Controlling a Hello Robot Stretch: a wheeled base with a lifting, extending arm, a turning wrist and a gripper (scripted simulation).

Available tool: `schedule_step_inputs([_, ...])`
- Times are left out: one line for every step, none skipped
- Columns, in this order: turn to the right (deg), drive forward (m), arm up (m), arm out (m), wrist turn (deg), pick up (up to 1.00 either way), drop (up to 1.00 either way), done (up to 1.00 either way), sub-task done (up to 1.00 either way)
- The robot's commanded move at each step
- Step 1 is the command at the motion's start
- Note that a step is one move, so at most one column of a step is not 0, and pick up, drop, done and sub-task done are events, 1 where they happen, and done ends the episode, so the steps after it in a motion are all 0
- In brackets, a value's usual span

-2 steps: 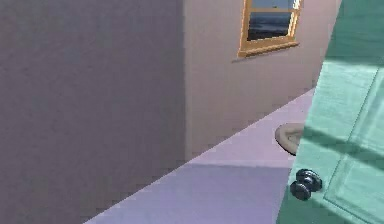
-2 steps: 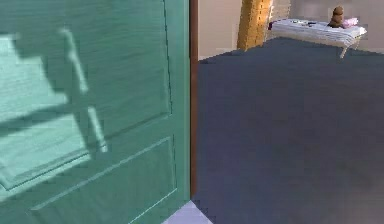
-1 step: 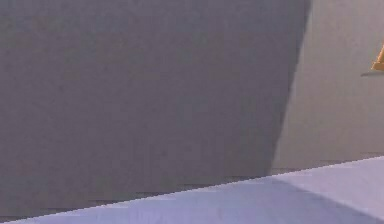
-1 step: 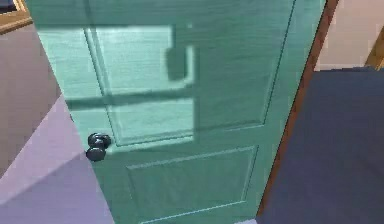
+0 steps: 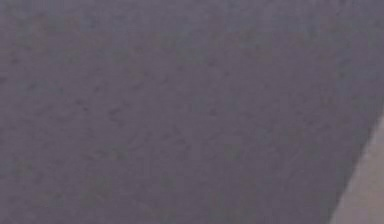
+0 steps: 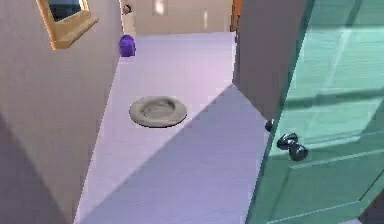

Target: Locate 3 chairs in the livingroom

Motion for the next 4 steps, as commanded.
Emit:
schedule_step_inputs([45.0,0.0,0.0,0.0,0.0,0.0,0.0,0.0,0.0])
schedule_step_inputs([36.0,0.0,0.0,0.0,0.0,0.0,0.0,0.0,0.0])
schedule_step_inputs([0.0,0.85,0.0,0.0,0.0,0.0,0.0,0.0,0.0])
schedule_step_inputs([33.0,0.0,0.0,0.0,0.0,0.0,0.0,0.0,0.0])
